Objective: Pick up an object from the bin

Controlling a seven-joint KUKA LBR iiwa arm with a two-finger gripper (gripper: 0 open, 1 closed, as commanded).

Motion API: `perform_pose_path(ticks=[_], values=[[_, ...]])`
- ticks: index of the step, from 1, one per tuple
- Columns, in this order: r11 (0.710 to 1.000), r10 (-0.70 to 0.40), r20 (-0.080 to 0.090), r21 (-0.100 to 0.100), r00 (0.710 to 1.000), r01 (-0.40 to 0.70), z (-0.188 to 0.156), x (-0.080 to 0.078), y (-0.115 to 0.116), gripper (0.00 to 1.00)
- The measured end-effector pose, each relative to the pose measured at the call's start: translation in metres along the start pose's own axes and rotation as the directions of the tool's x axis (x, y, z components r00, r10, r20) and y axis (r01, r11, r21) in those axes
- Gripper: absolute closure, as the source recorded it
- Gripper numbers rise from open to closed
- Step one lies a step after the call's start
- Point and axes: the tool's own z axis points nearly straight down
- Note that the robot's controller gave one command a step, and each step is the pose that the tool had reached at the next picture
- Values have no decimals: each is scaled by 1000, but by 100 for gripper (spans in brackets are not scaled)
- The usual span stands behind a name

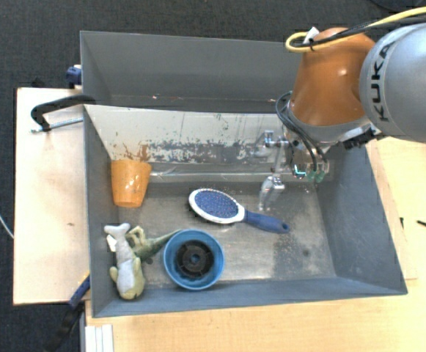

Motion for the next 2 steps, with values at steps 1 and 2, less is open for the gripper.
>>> perform_pose_path(ticks=[1,2], values=[[949,-314,7,2,949,314,88,44,-8,0],[950,-313,9,3,950,313,87,44,-8,100]])
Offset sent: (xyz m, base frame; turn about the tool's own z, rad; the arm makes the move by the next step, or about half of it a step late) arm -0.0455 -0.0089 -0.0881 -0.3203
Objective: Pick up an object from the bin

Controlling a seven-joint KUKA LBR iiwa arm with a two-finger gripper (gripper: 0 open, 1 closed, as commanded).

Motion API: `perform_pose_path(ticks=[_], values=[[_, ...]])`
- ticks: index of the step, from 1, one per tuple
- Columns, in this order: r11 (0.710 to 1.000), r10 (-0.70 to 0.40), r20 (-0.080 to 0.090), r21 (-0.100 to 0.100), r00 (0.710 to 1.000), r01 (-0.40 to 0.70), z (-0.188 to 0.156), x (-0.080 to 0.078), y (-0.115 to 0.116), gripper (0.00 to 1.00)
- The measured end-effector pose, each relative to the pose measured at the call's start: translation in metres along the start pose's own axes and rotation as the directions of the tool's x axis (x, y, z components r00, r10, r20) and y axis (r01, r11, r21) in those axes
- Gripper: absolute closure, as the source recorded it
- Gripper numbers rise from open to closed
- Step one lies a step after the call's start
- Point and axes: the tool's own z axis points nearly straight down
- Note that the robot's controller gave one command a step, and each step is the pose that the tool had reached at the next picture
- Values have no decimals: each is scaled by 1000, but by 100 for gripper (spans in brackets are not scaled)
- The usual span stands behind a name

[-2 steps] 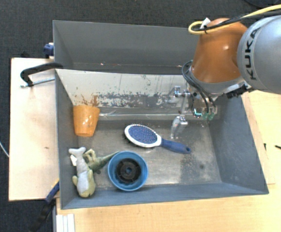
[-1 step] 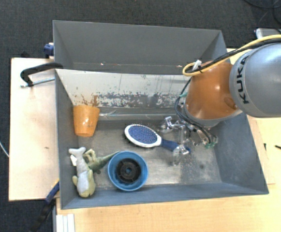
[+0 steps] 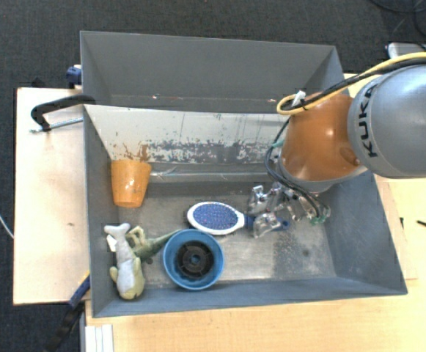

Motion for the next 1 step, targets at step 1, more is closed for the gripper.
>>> perform_pose_path(ticks=[1], values=[[979,-205,8,8,979,205,-140,-20,-60,100]])
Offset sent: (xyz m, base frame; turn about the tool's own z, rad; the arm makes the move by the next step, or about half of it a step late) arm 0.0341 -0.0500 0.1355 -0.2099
